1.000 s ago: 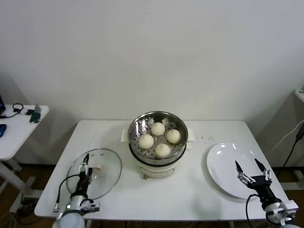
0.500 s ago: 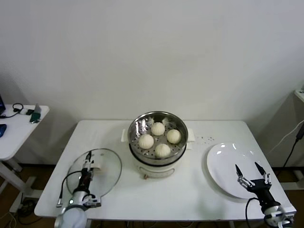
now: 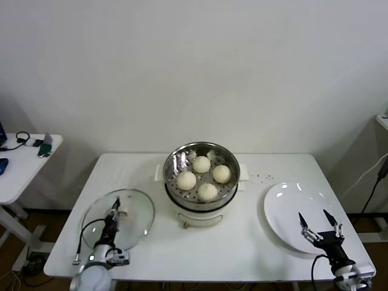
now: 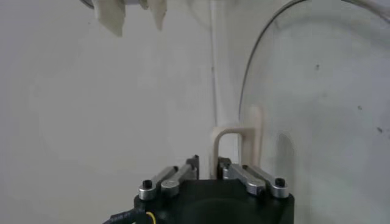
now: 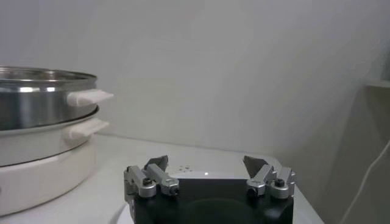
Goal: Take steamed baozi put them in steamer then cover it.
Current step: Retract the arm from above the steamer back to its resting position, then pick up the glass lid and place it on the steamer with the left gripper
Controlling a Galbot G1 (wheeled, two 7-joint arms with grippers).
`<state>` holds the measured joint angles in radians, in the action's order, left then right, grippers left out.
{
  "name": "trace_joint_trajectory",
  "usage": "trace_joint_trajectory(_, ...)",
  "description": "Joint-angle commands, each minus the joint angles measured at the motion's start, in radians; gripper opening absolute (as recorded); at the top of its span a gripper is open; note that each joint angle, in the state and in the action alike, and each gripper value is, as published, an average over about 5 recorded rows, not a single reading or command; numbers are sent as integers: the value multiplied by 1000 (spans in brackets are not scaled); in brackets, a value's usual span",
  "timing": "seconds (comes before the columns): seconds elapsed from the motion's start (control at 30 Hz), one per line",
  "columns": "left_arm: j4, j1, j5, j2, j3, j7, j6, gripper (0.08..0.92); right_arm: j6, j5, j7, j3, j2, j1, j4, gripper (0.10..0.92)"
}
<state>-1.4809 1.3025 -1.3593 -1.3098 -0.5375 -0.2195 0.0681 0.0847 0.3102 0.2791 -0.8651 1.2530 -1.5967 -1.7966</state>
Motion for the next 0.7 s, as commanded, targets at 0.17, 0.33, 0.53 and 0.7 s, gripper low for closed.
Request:
trace_joint_trajectory(0.17, -99, 37, 23, 22, -1, 1, 22, 150, 5, -16, 1, 1, 0, 7, 13, 823)
trace_joint_trajectory(0.33, -228, 97, 47, 67, -6, 9, 114, 150, 3, -17, 1, 4, -16, 15, 24, 823)
trace_joint_trajectory(0.53, -444, 189, 69, 154, -20, 65, 289, 150, 8, -12, 2, 18, -50, 34, 53, 823)
trace_joint_trajectory(0.7, -590, 232, 120, 224, -29, 125, 391, 150, 19, 1, 13, 35, -71, 56, 77, 823)
